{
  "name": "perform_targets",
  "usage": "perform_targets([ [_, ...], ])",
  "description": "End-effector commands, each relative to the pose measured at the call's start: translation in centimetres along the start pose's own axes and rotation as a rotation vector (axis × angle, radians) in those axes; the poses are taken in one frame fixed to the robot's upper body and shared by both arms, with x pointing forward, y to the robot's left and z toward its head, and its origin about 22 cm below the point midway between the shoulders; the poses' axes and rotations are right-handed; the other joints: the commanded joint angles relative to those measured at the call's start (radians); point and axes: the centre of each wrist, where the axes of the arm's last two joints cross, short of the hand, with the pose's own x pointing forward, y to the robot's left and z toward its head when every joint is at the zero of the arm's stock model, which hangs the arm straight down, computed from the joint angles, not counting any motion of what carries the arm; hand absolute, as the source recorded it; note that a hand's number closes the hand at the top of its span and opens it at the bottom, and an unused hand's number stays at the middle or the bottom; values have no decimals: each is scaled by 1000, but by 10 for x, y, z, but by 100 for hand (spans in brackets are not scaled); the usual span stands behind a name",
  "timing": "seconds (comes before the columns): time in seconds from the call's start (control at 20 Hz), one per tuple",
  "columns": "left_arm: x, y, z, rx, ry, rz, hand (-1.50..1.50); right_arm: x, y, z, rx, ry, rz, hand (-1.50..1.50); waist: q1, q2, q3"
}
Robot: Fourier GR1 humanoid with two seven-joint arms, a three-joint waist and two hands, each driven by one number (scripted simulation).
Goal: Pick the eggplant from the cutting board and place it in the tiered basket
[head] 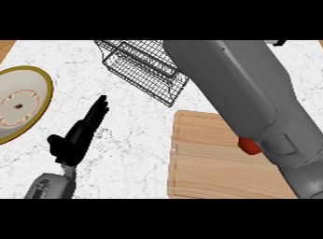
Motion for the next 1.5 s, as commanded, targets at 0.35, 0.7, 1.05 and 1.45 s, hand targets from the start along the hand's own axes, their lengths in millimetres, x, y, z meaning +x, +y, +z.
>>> perform_targets([
  [0.35,7,-14,-12,-17,-7,-13,0,-1,33,-34,44,112,-22,150,28,14,0],
  [0.7,13,-21,-13,-46,-16,-13,0,-2,50,-31,87,124,-125,150,53,18,0],
  [1.05,15,-15,-14,-51,-25,-18,0,0,40,-38,225,396,-378,150,68,17,-1],
  [1.45,18,-6,-20,-46,-13,-31,0,3,39,-38,145,367,-558,-150,57,11,-1],
])
